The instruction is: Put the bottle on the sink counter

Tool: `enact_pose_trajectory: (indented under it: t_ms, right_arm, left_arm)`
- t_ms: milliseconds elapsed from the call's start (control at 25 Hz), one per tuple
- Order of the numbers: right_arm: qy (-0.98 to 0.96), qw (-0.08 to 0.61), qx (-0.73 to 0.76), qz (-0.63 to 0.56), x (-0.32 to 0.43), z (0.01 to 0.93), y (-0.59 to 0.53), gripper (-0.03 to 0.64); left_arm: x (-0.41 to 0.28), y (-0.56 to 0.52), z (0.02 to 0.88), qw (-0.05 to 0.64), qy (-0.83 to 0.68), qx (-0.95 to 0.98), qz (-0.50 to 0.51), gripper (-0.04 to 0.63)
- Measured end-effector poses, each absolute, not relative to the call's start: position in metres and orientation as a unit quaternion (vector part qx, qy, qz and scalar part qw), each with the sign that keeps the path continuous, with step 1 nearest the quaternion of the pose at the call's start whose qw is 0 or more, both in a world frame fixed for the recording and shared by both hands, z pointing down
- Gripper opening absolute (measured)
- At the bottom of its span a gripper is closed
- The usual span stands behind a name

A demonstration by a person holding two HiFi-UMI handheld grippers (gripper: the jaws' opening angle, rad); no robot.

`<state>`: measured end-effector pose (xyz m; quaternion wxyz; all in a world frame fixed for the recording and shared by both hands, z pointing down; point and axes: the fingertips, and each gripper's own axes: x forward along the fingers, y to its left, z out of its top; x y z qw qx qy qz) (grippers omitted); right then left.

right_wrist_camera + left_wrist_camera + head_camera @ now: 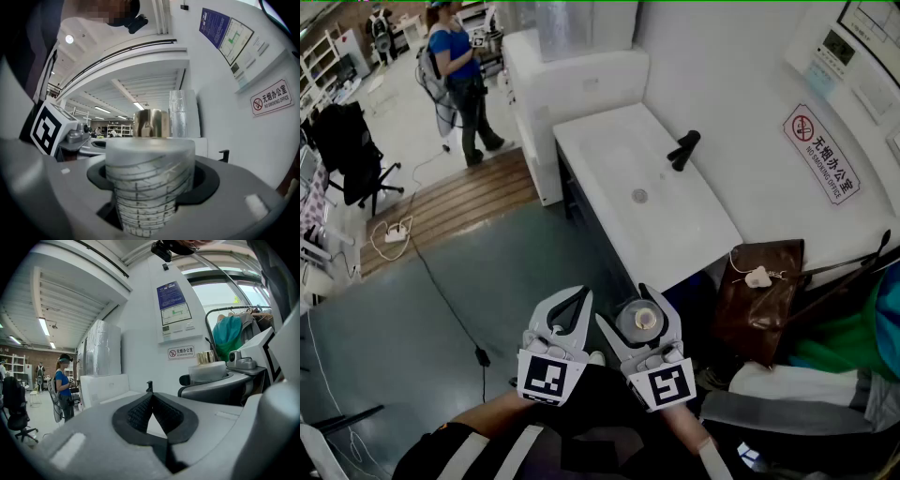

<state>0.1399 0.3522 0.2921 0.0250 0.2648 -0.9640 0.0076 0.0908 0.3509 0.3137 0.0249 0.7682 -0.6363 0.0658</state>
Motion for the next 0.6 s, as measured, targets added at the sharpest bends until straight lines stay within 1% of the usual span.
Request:
enact_pose_trajectory:
  t_ms: [280,600]
  right_arm:
    - [-0.961,0.043,0.274,-0.001,0.145,0.302,0.345,0.339]
    - [-0.960,0.031,0.278,0.011,0.139,0.295,0.337,0.340]
  left_arm:
    - [0.089,0.346,0.315,0.028,-0.633,0.771,0.066,0.000]
    - [0.085,0.337,0.316,0.034,-0.626,0.776,0.066,0.000]
